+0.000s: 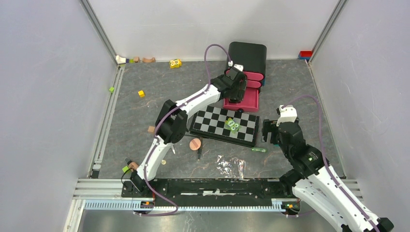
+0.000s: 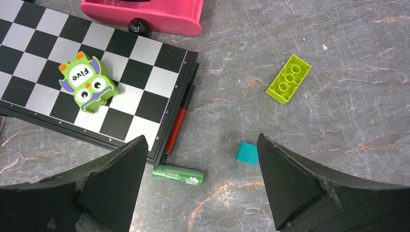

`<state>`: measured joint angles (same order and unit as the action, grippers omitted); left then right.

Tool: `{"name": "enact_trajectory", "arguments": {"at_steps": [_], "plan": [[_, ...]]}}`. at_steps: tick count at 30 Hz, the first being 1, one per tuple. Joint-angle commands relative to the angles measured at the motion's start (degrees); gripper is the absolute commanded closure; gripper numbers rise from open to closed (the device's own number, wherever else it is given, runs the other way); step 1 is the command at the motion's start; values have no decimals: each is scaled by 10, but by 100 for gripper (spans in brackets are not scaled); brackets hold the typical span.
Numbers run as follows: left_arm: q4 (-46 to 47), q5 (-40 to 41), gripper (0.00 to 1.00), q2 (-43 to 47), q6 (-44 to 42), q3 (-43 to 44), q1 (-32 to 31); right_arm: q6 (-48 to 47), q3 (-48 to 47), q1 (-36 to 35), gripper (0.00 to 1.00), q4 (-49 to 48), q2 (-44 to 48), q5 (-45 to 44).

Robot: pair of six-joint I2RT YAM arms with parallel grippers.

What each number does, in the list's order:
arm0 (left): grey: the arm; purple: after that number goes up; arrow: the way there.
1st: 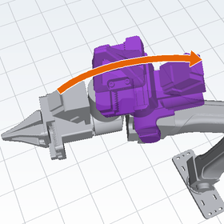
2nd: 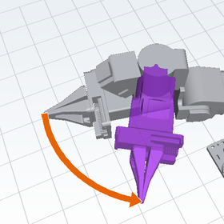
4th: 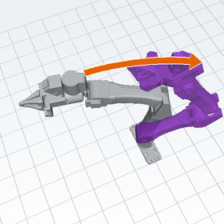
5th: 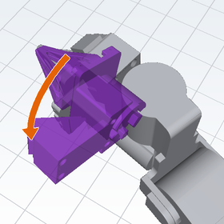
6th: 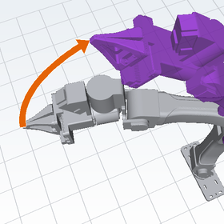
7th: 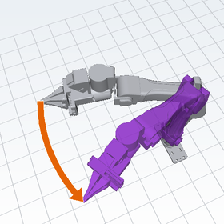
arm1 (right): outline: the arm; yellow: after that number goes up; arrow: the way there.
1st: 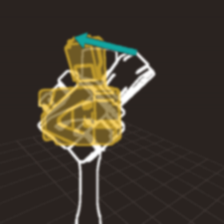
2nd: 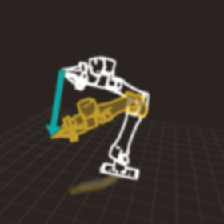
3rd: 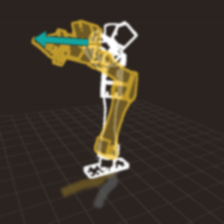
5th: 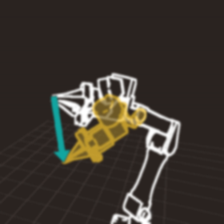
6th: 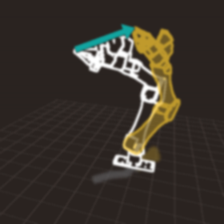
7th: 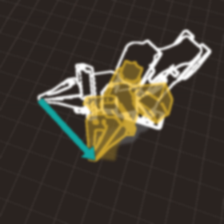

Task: Organize the makeup
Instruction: Place the makeup in the drawer.

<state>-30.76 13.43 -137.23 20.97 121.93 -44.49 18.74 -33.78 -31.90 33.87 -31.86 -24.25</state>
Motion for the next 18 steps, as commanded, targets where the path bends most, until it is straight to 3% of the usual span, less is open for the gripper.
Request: {"name": "enact_trajectory", "arguments": {"at_steps": [1,9,18], "plan": [[-18,14,13,98,-39,35,-2,-5,-13,-4,10,-23,-3,-5],[-60,39,13,245,-46,-27,-4,-6,-21,-4,9,-29,-14,-6],[-112,112,9,526,-42,-285,0,-15,-36,-4,10,-46,-28,-4]]}}
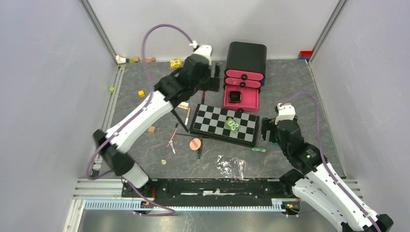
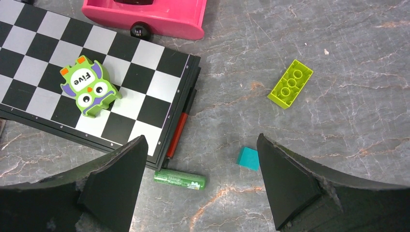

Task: Organize the makeup
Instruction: Place the makeup in the drawer, then pick up the makeup from the corner of the board.

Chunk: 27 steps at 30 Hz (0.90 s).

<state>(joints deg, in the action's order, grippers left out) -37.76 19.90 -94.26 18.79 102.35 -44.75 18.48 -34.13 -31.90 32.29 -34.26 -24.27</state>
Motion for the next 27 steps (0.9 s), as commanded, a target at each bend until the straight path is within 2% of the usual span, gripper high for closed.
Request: {"name": "enact_trajectory", "arguments": {"at_steps": [1,7,14,19,27], "plan": [[-53,57,7,132,-19,-113,4,-14,-35,-4,9,-34,-5,-4],[-115,132,3,315,48,-269,12,-20,-29,-4,9,-62,-17,-3],[-153,152,0,462,164,-409,13,-16,-10,-4,9,-91,-41,4],[-186,181,0,473,185,-426,13,-6,-17,-4,9,-90,-66,5],[-166,155,0,416,160,-420,24,26,-41,-4,10,-59,-116,-11]]}}
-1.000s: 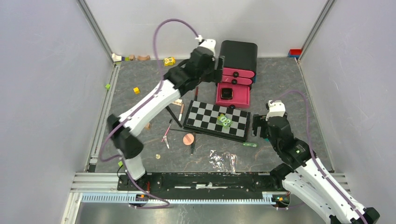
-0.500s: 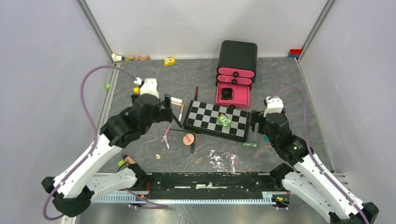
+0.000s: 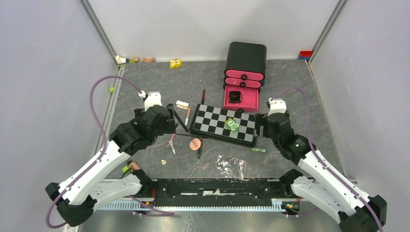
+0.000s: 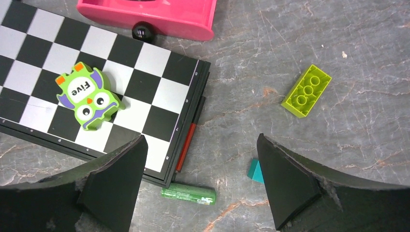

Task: Organize the makeup
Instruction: Pick up the makeup from the corner of the board.

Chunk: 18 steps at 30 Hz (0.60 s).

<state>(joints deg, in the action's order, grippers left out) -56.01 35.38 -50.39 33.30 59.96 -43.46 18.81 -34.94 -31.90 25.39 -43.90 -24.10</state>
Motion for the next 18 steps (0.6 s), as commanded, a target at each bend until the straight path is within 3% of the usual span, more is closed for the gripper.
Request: {"name": "enact_trajectory", "arguments": {"at_steps": [1,8,18], "plan": [[22,-17,0,-27,12,4,22,27,-37,-4,10,17,-25,-18],[65,-191,0,-26,-15,-34,169,23,-41,-4,10,-3,-38,32],[61,-169,0,-7,-61,-40,193,-20,-31,-4,12,-46,-47,126]]}}
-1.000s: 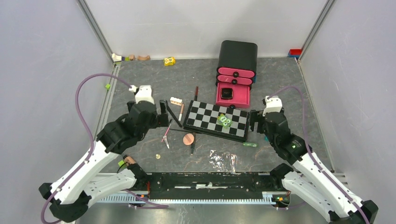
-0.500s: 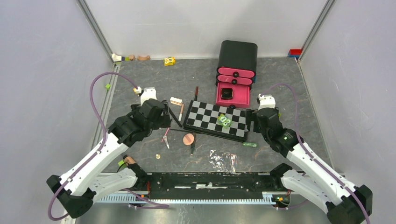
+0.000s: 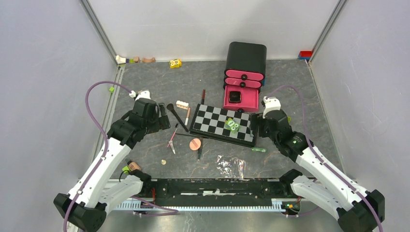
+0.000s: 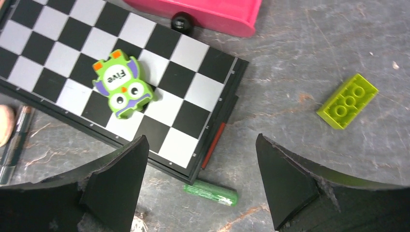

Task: Organize the makeup
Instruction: Pick up the makeup from the corner of the board.

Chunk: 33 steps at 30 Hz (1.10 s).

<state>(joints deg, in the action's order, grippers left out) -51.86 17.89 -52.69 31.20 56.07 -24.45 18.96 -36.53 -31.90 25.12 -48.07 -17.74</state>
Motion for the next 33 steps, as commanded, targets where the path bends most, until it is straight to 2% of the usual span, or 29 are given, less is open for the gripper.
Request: {"name": "enact_trajectory", "arguments": {"at_steps": [1,6,18,26,33], "plan": [[20,10,0,19,-43,-2,4,-25,-14,-4,13,-51,-7,78],[20,24,0,38,-51,-4,3,-36,-12,-26,14,-71,-29,119],[25,33,0,75,-54,-8,3,-25,-49,-176,14,-109,-116,74],[21,34,0,27,-36,16,3,-8,-81,-244,14,-131,-175,62],[-4,36,0,-53,16,58,4,47,-122,-260,14,-108,-217,27]]}}
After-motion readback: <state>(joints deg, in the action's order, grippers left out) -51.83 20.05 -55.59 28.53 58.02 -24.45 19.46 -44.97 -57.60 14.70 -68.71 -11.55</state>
